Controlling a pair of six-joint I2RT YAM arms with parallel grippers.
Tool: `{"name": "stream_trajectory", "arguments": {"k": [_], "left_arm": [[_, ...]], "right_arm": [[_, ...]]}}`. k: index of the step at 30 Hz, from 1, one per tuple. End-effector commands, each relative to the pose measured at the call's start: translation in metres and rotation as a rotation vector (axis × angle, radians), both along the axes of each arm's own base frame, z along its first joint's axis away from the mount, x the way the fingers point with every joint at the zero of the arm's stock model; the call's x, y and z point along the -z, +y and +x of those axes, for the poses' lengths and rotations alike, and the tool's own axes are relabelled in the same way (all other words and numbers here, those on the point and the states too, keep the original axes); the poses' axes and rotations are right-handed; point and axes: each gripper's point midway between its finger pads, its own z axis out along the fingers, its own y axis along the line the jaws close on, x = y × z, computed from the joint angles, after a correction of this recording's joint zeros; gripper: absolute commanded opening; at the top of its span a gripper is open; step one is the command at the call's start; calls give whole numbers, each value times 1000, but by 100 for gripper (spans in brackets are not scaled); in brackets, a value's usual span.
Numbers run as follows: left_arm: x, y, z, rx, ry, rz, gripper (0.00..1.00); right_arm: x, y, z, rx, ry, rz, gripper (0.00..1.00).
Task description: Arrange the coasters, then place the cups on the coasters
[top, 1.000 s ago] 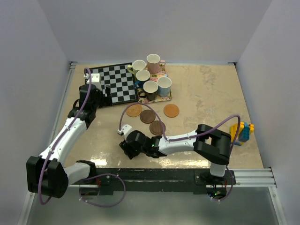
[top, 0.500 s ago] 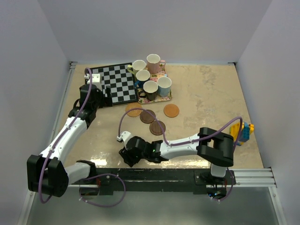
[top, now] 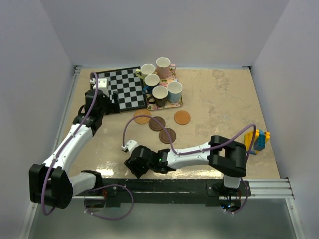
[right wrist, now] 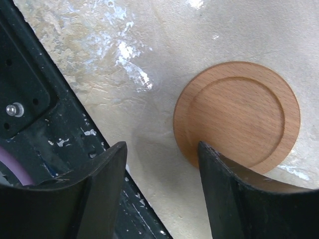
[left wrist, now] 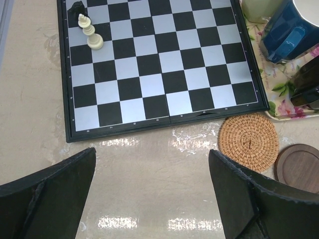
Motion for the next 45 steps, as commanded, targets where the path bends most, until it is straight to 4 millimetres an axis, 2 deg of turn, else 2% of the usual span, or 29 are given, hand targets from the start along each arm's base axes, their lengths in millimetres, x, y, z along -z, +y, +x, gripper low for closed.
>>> {"name": "stream_trajectory", "arguments": {"k": [1, 4, 6, 11, 13, 15, 17, 19, 23, 26, 30, 32, 35, 42, 45], "left_arm": [[-23, -5, 13, 16, -64, -15, 100], [-36, -5, 18, 12, -98, -25, 100], [-50, -6, 21, 10, -134, -35, 100], [-102, -12, 36, 21, -251, -68, 100], [-125, -15, 42, 29, -300, -86, 100], [-142, -18, 47, 39, -334, -95, 100], [-149, -18, 51, 40, -354, -95, 100], [-143, -17, 52, 40, -353, -87, 100], [-106, -17, 48, 43, -287, -73, 100], [-103, -21, 45, 57, -290, -72, 100], [-96, -18, 47, 49, -277, -51, 100], [-92, -17, 48, 44, -266, -45, 100], [-85, -20, 49, 54, -250, -50, 100], [-80, -24, 51, 64, -237, -61, 100], [-77, -25, 51, 67, -230, -65, 100]], "right_arm": [[-12, 2, 9, 35, -45, -5, 64], [-31, 8, 14, 47, -76, 45, 68], [-51, 11, 19, 59, -107, 85, 74], [-112, 15, 30, 93, -173, 203, 85], [-136, 9, 39, 132, -223, 230, 90], [-152, 0, 52, 171, -269, 220, 96], [-161, -12, 69, 211, -300, 194, 98], [-163, -28, 92, 254, -319, 157, 99], [-161, -68, 152, 379, -337, 113, 99], [-151, -82, 180, 416, -354, 88, 98], [-118, -97, 216, 467, -333, 21, 93], [-98, -105, 227, 492, -306, -20, 89], [-73, -105, 229, 496, -274, -62, 81], [-24, -109, 216, 487, -196, -107, 65], [-11, -109, 208, 473, -171, -115, 61]]}}
